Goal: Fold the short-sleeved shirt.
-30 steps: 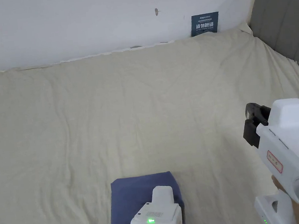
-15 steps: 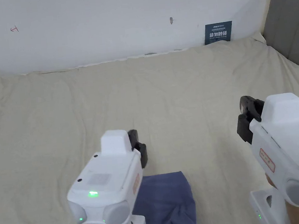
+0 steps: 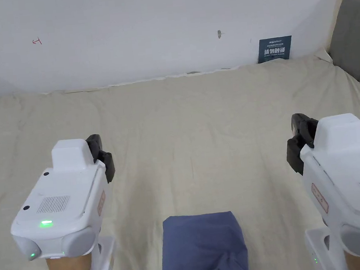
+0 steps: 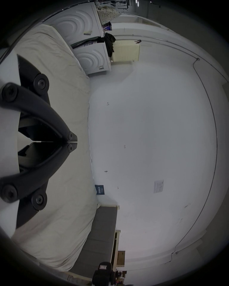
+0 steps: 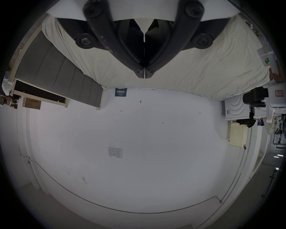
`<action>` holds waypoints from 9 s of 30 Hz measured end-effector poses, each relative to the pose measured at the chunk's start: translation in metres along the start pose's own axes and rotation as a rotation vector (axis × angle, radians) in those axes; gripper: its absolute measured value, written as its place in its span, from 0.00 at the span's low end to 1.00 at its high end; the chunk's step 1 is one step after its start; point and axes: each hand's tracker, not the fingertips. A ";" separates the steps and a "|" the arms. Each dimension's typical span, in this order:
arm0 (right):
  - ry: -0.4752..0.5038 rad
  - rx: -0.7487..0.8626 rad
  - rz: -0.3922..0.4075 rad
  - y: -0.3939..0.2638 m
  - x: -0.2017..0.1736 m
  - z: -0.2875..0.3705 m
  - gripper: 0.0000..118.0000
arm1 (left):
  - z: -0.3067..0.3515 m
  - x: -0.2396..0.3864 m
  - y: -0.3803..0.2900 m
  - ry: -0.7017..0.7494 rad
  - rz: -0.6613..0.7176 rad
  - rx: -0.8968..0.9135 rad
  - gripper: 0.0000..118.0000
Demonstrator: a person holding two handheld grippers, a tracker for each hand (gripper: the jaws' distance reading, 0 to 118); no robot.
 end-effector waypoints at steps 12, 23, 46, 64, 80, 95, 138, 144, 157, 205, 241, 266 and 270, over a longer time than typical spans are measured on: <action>0.048 -0.085 -0.034 -0.028 -0.020 -0.014 0.01 | 0.001 -0.013 0.000 0.013 0.036 0.002 0.00; 0.165 -0.430 -0.031 -0.165 -0.094 -0.046 0.01 | 0.001 -0.025 -0.010 0.013 0.047 -0.025 0.00; 0.181 -0.652 -0.038 -0.249 -0.114 -0.056 0.01 | -0.060 -0.021 -0.145 -0.379 0.544 -0.847 0.98; 0.245 -0.673 -0.044 -0.239 -0.105 -0.063 0.01 | -0.090 0.032 -0.207 -0.451 0.498 -1.047 0.22; 0.224 -0.399 -0.010 -0.119 -0.105 -0.103 0.01 | -0.124 -0.159 -0.144 -0.137 0.295 -0.885 0.15; 0.203 -0.346 0.000 -0.089 -0.134 -0.146 0.01 | -0.140 -0.365 -0.163 0.287 0.175 -0.940 0.16; -0.006 0.134 0.026 0.051 0.011 -0.033 0.01 | -0.010 0.030 0.046 0.086 -0.001 0.213 0.00; -0.016 0.126 0.027 0.048 0.012 -0.031 0.01 | -0.012 0.032 0.039 0.047 0.009 0.178 0.00; -0.027 0.137 0.041 0.050 0.009 -0.025 0.02 | -0.010 0.033 0.040 0.024 -0.008 0.170 0.00; -0.018 0.143 0.056 0.052 0.001 -0.019 0.02 | -0.005 0.023 0.035 0.018 -0.003 0.164 0.00; -0.027 0.143 0.010 0.052 0.005 -0.017 1.00 | 0.001 0.023 0.035 0.059 0.007 0.183 1.00; -0.037 0.146 0.015 0.051 0.002 -0.017 1.00 | 0.004 0.020 0.035 0.061 0.006 0.192 1.00; -0.039 0.144 0.013 0.051 0.002 -0.017 1.00 | 0.003 0.021 0.035 0.058 0.000 0.193 1.00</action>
